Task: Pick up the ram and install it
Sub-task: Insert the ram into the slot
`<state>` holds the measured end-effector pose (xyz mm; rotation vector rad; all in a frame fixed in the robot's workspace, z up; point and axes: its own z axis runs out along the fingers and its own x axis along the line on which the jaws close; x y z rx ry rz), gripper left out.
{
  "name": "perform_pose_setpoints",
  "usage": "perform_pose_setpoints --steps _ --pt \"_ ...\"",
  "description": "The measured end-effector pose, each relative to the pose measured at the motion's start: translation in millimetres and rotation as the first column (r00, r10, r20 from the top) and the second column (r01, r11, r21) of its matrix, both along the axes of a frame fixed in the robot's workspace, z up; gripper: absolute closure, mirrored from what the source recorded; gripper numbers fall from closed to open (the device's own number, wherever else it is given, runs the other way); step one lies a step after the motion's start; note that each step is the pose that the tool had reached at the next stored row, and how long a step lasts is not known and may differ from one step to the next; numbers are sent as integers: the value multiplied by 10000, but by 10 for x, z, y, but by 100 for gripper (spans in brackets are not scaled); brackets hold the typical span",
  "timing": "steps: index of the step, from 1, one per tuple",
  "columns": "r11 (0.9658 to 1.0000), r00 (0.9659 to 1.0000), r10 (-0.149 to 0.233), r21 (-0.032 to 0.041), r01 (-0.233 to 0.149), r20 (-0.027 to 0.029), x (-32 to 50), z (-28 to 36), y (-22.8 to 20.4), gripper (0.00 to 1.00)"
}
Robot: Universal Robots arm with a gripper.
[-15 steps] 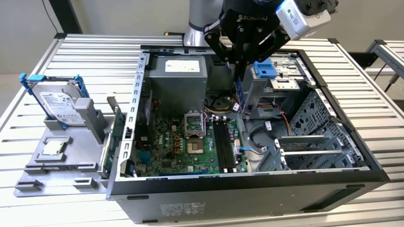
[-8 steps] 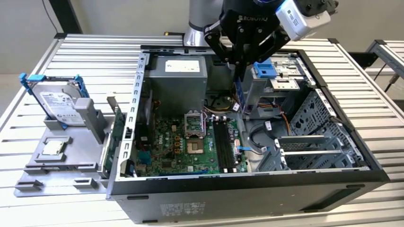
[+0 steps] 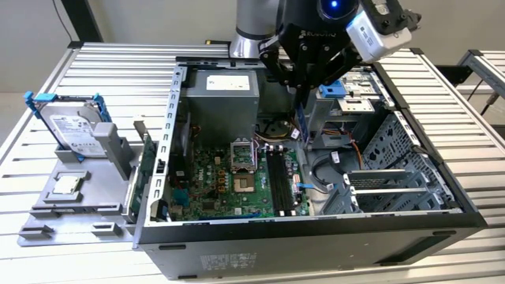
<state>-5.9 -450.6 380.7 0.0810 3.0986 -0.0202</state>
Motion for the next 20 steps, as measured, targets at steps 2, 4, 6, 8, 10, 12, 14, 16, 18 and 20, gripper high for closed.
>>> perform_pose_setpoints --steps 2,4,6,8,10,12,14,16,18,20 --pt "10000 10000 0 0 0 0 11 -32 0 100" --pt "10000 10000 1 -1 -1 0 17 -52 0 100" --pt "10000 10000 0 0 0 -1 17 -52 0 100" --pt "10000 10000 0 2 0 0 17 -53 0 100" --pt "10000 10000 0 4 0 0 17 -53 0 100" --pt "10000 10000 0 4 0 0 17 -54 0 100" --pt "10000 10000 0 16 0 1 17 -65 0 100" --pt "10000 10000 0 25 0 0 17 -88 0 100" --pt "10000 10000 0 41 0 0 19 -122 0 100" --pt "10000 10000 1 50 -1 0 23 -158 0 100"
